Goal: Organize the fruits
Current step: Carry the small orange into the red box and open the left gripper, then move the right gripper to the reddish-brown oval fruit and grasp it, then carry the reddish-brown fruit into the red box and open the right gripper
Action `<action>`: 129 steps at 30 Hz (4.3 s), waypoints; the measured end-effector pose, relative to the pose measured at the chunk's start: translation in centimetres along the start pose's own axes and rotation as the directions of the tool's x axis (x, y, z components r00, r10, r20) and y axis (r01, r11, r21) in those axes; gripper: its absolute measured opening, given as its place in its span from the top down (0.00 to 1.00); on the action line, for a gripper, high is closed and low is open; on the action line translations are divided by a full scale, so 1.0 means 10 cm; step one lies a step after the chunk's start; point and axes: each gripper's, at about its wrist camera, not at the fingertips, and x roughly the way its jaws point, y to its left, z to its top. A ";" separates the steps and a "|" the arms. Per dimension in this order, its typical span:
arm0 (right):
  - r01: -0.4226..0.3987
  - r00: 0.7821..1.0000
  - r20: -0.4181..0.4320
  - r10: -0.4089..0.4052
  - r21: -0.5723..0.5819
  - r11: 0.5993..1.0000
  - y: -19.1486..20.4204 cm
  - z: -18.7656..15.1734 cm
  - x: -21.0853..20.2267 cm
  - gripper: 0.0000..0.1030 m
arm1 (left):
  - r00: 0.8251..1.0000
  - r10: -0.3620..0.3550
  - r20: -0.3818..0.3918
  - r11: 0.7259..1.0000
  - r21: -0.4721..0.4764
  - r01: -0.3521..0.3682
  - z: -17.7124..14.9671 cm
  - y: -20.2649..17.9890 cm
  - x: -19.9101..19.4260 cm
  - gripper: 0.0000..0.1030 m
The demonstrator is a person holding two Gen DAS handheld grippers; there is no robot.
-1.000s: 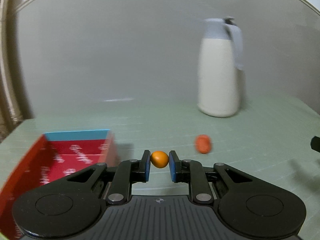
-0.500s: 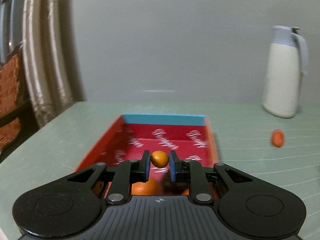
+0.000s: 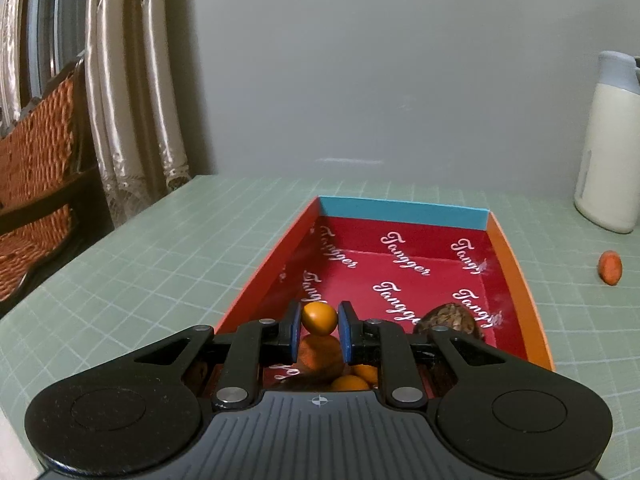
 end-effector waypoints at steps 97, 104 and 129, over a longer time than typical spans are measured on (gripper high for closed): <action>-0.039 0.971 -0.236 0.026 -0.050 0.998 0.46 0.21 1.40 0.70 | 0.949 0.315 0.024 0.937 -0.165 -0.307 -0.18 0.92 -0.41 0.00; -0.146 0.974 -0.188 0.127 -0.090 0.985 0.73 0.21 1.12 0.70 | 0.947 0.320 0.010 0.932 -0.183 -0.313 -0.21 1.01 -0.44 0.00; -0.536 0.844 -0.196 0.499 -0.295 0.791 1.99 0.02 0.32 0.67 | 0.941 0.340 0.005 0.926 -0.178 -0.333 -0.36 1.28 -0.61 0.00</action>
